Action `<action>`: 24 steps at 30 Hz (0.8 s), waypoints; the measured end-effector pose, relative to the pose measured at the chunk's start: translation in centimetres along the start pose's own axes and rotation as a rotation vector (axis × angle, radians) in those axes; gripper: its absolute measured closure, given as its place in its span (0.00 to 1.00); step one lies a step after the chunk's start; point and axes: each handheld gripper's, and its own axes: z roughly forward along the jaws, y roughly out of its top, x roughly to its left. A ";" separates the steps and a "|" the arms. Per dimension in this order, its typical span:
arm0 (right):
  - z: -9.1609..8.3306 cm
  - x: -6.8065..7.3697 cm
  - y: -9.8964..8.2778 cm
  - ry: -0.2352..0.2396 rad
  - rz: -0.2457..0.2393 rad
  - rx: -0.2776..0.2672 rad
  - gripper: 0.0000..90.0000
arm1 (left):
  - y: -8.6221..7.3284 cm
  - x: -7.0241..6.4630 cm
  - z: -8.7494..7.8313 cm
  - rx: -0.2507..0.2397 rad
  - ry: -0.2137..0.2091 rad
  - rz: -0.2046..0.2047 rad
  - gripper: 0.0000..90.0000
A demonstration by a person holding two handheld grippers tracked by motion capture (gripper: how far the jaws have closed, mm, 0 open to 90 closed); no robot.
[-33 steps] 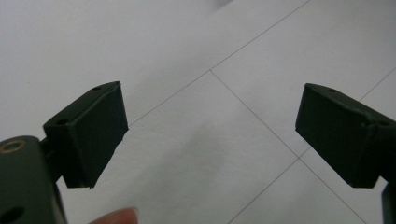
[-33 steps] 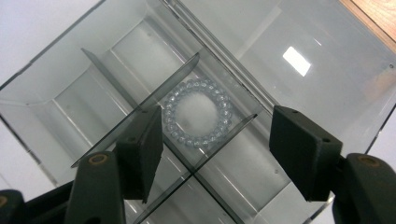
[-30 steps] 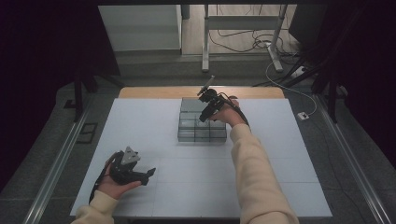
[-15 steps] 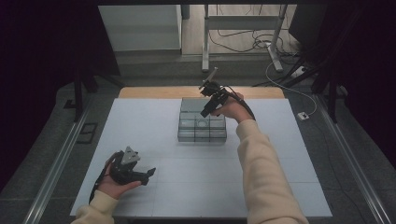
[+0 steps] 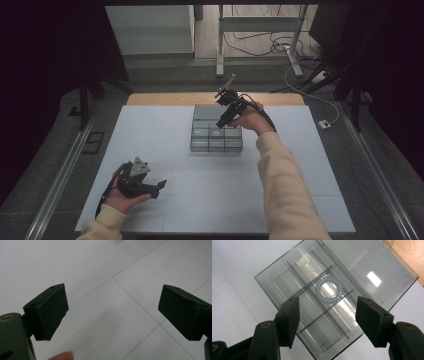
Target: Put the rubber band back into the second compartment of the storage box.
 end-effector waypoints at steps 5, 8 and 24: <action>0.0 0.6 -0.8 0.006 0.009 0.001 0.39 | 0.0 0.2 0.0 -0.003 0.000 -0.010 0.11; -0.3 1.3 -1.8 0.011 0.015 0.000 0.39 | 0.0 0.1 0.0 0.000 0.000 -0.004 0.11; -0.7 4.6 -6.2 0.054 0.002 -0.015 0.39 | 0.0 0.0 0.0 0.002 0.002 -0.006 0.11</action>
